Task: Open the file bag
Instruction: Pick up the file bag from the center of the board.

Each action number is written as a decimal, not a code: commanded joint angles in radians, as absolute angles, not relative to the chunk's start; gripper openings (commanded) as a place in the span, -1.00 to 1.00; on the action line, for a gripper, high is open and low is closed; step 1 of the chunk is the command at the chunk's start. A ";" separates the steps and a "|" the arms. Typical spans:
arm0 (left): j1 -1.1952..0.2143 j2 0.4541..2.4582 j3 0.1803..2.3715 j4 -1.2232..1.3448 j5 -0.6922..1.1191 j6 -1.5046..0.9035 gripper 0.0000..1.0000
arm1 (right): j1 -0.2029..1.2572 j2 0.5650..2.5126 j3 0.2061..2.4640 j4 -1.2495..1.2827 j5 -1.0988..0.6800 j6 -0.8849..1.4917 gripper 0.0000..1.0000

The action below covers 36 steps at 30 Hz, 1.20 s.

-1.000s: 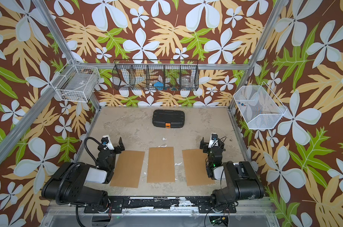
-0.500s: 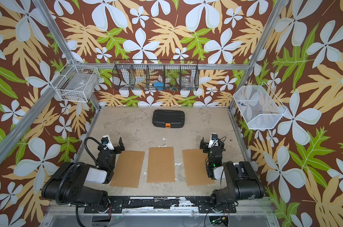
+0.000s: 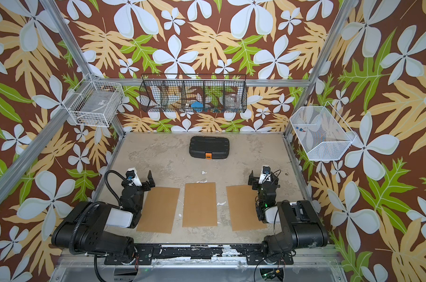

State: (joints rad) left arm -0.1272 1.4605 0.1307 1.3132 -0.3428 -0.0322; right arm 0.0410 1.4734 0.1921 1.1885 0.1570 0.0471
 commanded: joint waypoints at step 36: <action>-0.132 0.934 0.418 0.252 -0.227 -0.577 1.00 | 0.080 1.055 0.725 -0.208 0.050 0.376 1.00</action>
State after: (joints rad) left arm -0.1295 0.9646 0.4114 0.4255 -0.3000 -0.4992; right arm 0.0784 1.1042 0.7414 -0.1242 0.1028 0.3702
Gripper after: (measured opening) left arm 0.997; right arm 0.997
